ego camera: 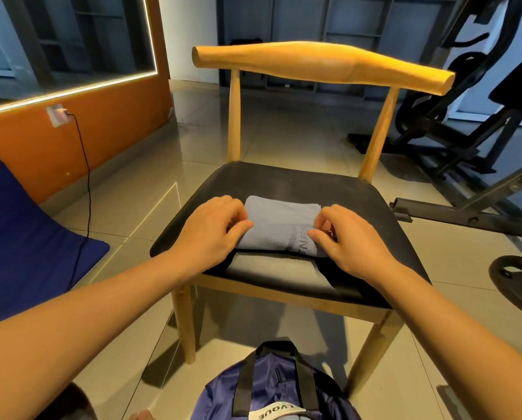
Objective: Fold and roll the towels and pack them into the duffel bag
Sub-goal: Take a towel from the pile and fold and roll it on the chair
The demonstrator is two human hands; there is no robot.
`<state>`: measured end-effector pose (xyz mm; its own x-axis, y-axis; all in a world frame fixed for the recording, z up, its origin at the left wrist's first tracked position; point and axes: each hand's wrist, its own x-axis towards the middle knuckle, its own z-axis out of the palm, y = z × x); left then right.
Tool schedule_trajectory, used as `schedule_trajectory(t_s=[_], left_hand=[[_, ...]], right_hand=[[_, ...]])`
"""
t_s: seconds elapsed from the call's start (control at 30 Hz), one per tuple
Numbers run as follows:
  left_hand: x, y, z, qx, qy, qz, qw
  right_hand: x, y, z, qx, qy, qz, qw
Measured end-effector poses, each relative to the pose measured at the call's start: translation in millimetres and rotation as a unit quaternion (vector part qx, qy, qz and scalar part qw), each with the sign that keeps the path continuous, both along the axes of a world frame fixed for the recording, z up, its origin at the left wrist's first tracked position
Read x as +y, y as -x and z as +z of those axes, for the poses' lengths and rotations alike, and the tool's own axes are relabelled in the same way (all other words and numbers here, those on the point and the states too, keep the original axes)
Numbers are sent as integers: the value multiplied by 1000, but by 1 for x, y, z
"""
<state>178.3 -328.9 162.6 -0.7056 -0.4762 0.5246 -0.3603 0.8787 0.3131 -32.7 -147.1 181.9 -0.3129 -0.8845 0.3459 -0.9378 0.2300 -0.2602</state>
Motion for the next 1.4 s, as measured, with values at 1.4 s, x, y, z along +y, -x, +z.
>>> schedule_trajectory(t_s=[1.4], left_hand=[[-20,80,-8,-86,-8,-92,992]], right_hand=[[-29,-2,-5,129,48,-17,990]])
